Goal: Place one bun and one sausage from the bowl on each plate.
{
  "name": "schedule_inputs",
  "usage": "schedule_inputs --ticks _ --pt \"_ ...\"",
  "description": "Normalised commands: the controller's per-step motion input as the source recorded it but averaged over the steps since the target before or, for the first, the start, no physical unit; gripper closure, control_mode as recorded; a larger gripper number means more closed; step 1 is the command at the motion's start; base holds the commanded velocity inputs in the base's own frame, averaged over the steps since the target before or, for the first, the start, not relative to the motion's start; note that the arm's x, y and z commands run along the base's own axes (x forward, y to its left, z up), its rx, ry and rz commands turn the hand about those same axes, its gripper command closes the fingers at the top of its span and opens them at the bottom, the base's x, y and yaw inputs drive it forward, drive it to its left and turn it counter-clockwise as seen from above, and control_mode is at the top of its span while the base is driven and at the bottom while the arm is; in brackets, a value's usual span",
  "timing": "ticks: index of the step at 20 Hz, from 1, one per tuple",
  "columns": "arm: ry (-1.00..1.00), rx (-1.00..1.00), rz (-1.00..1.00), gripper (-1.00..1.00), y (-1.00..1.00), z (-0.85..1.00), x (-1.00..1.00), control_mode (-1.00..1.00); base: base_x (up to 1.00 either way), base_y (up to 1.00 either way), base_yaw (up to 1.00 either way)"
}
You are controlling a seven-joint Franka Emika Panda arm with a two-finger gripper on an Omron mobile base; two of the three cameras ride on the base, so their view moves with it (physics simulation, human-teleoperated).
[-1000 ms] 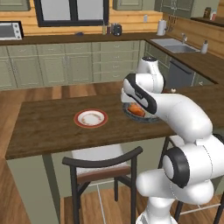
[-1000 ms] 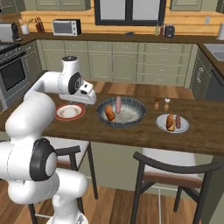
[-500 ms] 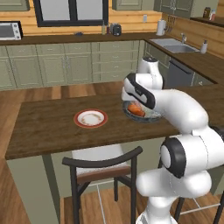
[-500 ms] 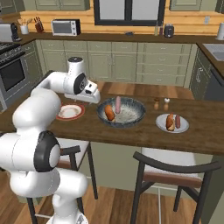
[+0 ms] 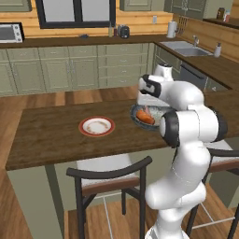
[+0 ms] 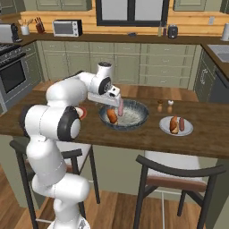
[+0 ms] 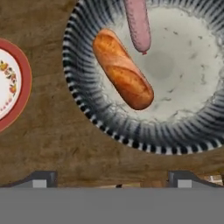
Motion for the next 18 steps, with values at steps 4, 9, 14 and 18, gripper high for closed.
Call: schedule_inputs --ticks 4,9,14,18 --pt "0.31 0.01 0.0 -1.0 -0.06 -0.17 0.91 -1.0 0.0 0.0 0.0" --pt "0.3 0.0 0.02 -1.0 0.0 -0.48 0.64 -1.0 0.0 0.0 0.0" --pt "0.07 0.0 0.04 -1.0 0.06 -0.77 0.1 -1.0 0.0 0.0 0.0" --pt "0.0 0.01 0.04 -1.0 -0.02 -0.1 0.18 -1.0 0.0 0.0 0.0"
